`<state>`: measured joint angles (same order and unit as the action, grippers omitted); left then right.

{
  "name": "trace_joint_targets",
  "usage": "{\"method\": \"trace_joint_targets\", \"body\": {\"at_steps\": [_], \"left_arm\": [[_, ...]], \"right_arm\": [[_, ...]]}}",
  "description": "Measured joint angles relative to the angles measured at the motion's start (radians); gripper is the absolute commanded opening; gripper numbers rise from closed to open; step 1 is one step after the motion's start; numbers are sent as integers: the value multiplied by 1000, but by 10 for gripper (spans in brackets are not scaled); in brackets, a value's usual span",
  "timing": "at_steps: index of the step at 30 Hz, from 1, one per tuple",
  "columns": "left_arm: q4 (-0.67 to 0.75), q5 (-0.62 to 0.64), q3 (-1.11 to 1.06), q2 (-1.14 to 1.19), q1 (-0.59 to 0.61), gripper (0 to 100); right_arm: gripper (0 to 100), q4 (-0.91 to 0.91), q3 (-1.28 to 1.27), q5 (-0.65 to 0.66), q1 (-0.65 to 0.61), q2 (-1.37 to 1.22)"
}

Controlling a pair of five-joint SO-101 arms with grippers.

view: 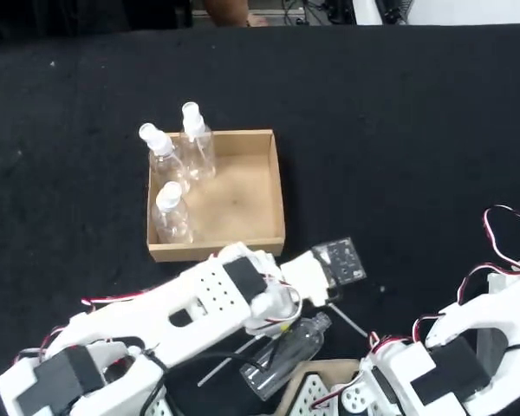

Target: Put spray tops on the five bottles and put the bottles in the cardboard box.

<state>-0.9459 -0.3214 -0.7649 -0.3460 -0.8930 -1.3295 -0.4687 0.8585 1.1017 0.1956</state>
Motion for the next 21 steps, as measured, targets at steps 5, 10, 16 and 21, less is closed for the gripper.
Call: {"method": "trace_joint_targets", "body": {"at_steps": [5,10,16,21], "left_arm": [[60,8,-11,71,-3,197],[72,20,-14,126,-15,197],[72,48,-14,132,-23,197],[95,48,-15,132,-23,191]], "right_arm": [[11,0,0,0,0,0],[11,0,0,0,0,0],[11,0,0,0,0,0],[11,0,0,0,0,0]]}}
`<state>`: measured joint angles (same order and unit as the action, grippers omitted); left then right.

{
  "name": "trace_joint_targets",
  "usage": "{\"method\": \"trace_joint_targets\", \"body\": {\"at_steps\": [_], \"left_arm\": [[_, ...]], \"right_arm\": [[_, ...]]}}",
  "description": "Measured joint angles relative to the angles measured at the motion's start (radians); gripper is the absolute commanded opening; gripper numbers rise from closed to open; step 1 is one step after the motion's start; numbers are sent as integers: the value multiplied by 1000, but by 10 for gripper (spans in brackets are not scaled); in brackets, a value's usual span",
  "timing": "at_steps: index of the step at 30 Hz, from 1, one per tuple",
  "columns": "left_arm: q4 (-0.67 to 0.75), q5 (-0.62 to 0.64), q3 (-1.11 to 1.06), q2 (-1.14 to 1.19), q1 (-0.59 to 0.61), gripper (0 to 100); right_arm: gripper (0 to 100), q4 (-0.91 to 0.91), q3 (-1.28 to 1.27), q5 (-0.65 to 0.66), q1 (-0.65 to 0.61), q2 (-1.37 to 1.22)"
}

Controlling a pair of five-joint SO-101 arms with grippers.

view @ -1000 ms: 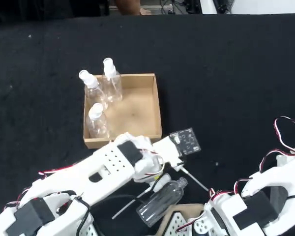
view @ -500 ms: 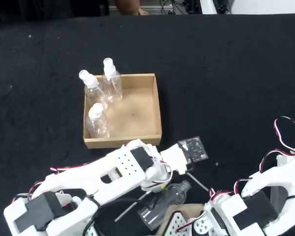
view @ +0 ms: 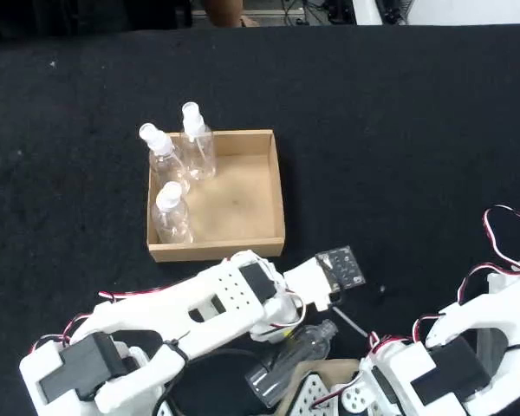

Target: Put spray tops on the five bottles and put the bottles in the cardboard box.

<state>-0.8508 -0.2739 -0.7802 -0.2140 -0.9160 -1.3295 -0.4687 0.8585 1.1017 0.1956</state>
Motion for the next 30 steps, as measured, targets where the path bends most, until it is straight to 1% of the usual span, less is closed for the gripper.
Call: {"method": "trace_joint_targets", "body": {"at_steps": [7,11,13,17,19,25,26,30], "left_arm": [[2,-2,-35,0,-2,191],[-2,-49,-52,-2,0,190],[-14,-60,-52,-2,0,159],[-29,-68,-52,-2,-6,55],[-34,-69,-48,-2,-6,42],[-34,-69,-32,-2,-5,53],[-34,-69,-31,-2,-3,68],[-34,-92,-29,-2,-3,220]], "right_arm": [[11,0,0,0,0,3],[11,0,0,0,0,3],[11,0,0,0,0,3],[11,0,0,0,0,3],[11,0,0,0,0,3],[11,0,0,0,0,3],[11,0,0,0,0,3],[11,0,0,0,0,3]]}}
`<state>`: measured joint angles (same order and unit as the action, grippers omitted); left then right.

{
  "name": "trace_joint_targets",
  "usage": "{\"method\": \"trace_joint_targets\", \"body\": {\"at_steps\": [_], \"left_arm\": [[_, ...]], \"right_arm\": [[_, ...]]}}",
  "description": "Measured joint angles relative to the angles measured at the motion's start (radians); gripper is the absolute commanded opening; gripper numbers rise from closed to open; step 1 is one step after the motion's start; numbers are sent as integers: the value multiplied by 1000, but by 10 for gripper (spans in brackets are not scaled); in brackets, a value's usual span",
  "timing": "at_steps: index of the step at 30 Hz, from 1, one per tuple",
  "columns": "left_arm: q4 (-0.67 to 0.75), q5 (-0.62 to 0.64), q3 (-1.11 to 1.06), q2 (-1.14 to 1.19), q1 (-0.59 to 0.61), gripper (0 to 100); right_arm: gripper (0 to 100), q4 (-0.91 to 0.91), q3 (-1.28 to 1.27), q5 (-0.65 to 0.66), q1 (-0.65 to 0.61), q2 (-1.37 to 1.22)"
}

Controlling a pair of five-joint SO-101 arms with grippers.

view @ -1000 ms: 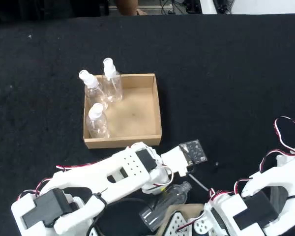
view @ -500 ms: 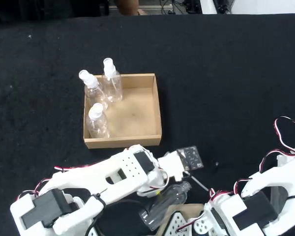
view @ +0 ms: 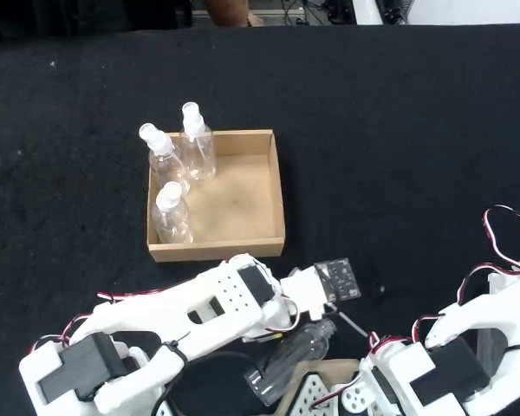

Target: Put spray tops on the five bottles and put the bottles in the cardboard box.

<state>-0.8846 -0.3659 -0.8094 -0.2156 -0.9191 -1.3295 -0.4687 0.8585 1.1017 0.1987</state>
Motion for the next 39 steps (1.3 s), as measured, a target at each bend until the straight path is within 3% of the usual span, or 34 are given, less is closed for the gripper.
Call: {"method": "trace_joint_targets", "body": {"at_steps": [19,23,25,35,39], "left_arm": [[40,-23,46,101,3,168],[38,-23,60,126,-3,34],[35,-21,60,127,-5,43],[-186,-20,172,141,2,30],[-261,-20,176,18,0,30]], "right_arm": [[11,0,0,0,0,0],[11,0,0,0,0,0],[11,0,0,0,0,0],[11,-21,25,0,0,0],[11,-54,68,-6,0,0]]}}
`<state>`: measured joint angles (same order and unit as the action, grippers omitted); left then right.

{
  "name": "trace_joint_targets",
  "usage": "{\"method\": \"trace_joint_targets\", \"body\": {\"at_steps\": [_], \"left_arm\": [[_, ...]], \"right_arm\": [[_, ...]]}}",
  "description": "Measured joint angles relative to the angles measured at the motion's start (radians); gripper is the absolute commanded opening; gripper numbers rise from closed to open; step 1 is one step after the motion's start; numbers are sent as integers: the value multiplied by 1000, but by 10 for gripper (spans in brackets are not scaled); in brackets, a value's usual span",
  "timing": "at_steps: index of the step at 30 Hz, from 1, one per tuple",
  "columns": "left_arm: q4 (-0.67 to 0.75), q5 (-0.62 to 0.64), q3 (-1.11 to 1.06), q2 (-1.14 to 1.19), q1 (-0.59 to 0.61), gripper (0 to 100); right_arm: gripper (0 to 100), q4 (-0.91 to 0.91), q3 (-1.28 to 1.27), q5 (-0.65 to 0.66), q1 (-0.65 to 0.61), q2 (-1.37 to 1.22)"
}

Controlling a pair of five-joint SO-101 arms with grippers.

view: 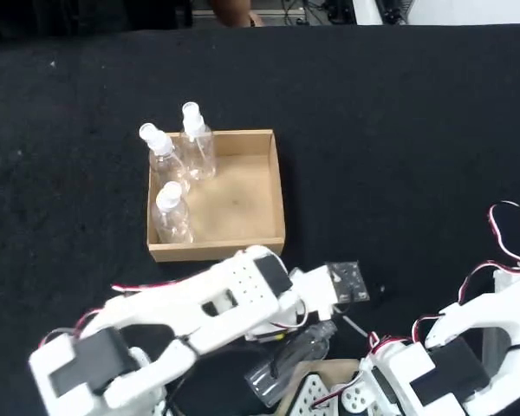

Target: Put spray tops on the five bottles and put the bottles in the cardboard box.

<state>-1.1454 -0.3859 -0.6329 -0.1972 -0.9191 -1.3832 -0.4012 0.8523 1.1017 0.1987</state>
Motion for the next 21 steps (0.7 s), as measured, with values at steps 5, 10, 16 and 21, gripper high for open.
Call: {"method": "trace_joint_targets", "body": {"at_steps": [5,10,16,21], "left_arm": [[-100,0,0,-281,6,30],[-110,0,29,-559,118,30],[-109,0,143,-786,230,30],[-11,25,190,-856,255,30]], "right_arm": [[11,35,-3,-115,-21,40],[10,126,-137,-269,-141,219],[11,279,-376,-516,-367,539],[11,379,-476,-741,-597,766]]}}
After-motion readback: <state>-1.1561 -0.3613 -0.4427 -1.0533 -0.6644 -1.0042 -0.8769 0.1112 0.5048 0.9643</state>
